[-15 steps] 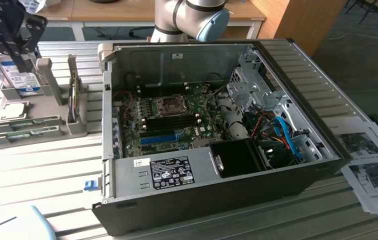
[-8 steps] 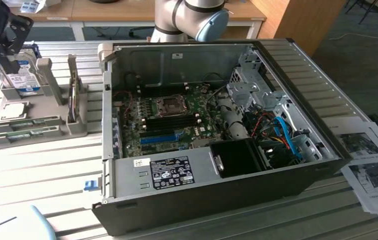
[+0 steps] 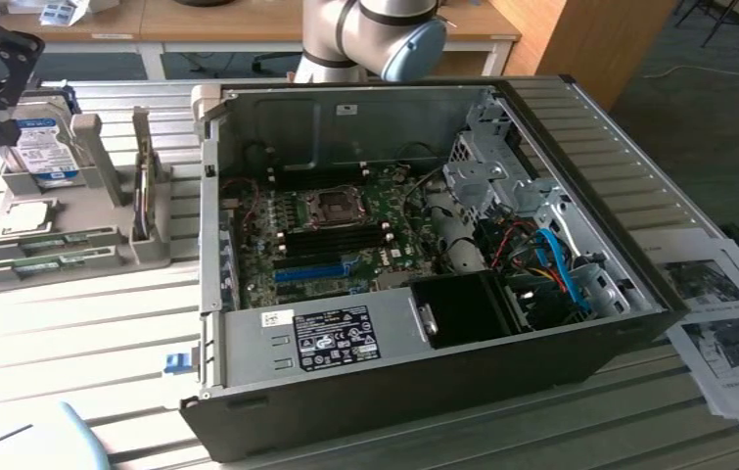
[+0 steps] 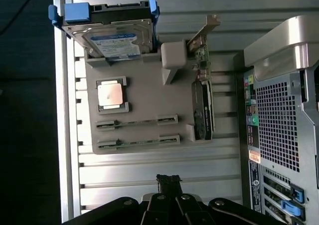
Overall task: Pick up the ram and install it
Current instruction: 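Reach for the ram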
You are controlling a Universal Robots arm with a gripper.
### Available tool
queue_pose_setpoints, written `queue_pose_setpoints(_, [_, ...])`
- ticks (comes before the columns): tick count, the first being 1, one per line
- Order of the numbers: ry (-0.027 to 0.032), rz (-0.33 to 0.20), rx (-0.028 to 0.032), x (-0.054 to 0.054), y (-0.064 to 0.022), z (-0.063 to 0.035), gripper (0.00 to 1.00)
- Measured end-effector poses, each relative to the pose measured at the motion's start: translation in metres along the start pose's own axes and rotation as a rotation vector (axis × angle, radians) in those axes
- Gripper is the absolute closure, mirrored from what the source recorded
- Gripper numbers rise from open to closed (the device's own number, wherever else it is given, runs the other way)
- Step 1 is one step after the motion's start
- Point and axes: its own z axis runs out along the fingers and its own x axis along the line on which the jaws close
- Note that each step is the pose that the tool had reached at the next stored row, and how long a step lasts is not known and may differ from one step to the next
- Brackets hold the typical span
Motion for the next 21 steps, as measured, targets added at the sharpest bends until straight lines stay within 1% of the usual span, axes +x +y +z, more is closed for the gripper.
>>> queue_pose_setpoints(6, [0.0003, 0.0, 0.0, 0.014, -0.0011, 0.0007, 0.91])
queue_pose_setpoints(10, [0.0008, 0.0, 0.0, 0.021, -0.0017, 0.0011, 0.91])
queue_pose_setpoints(21, [0.001, 0.0, 0.0001, 0.022, -0.0017, 0.0011, 0.91])
